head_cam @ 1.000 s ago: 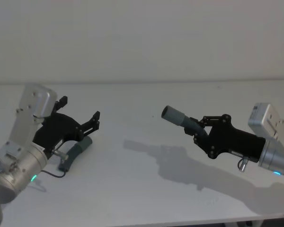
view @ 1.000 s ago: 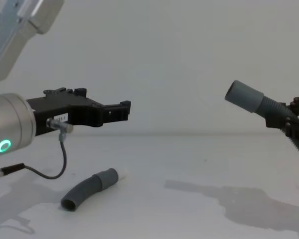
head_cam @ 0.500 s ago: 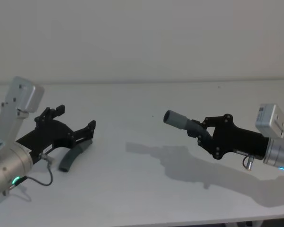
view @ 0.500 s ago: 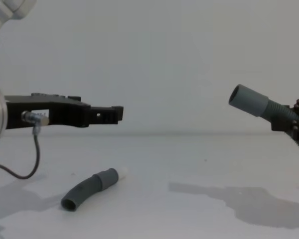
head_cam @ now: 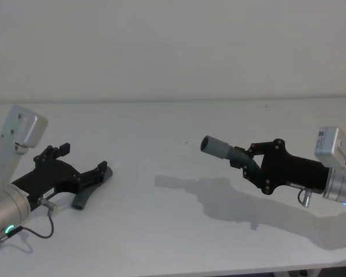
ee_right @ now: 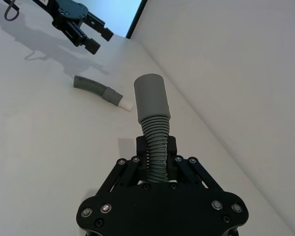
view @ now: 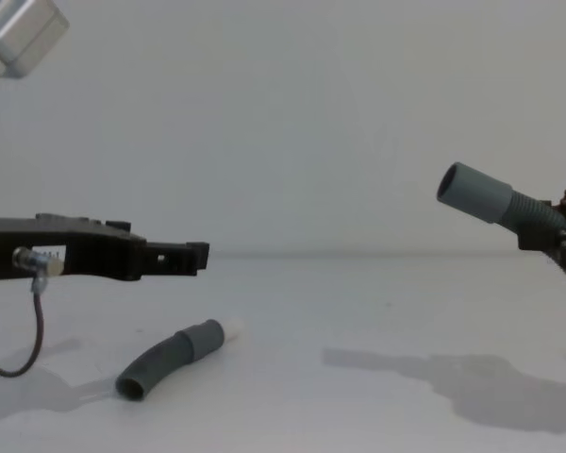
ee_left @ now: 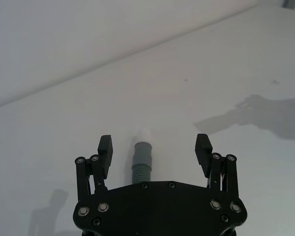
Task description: Use both hands to pick up one end of the pipe from the table, align the ends, and insert them.
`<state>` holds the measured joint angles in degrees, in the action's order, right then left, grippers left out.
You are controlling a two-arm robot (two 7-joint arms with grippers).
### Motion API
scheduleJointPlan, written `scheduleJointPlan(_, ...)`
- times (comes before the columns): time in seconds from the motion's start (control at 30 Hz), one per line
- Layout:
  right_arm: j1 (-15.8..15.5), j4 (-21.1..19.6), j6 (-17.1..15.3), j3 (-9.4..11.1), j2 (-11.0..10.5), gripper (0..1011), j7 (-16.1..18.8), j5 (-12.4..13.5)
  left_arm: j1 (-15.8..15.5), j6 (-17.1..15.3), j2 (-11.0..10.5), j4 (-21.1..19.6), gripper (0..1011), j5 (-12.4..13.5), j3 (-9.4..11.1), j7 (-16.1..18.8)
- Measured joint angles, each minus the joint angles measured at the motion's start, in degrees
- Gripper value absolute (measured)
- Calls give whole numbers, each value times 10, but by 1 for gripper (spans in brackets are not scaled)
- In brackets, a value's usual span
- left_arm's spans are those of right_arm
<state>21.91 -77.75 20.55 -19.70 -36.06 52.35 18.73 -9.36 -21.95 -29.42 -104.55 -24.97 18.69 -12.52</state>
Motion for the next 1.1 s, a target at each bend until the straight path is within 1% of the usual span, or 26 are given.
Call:
scheduleJointPlan(0.2, 2, 4, 3, -1, 0, 181, 4, 1, -11, 6, 6, 25, 1001, 9, 6, -6)
scheduleJointPlan(0.43, 4, 6, 5, -1, -1, 180, 6, 2, -30, 16, 20, 63, 1001, 21, 18, -14)
scheduleJointPlan(0.67, 4, 7, 6, -2, -1, 180, 7, 2, -47, 18, 32, 94, 1001, 27, 29, -24)
scheduleJointPlan(0.87, 5, 7, 6, -2, -1, 180, 8, 3, -61, 10, 39, 114, 1001, 30, 36, -33)
scheduleJointPlan(1.1, 5, 8, 7, -2, -1, 180, 8, 3, -84, -14, 45, 139, 1001, 30, 43, -49)
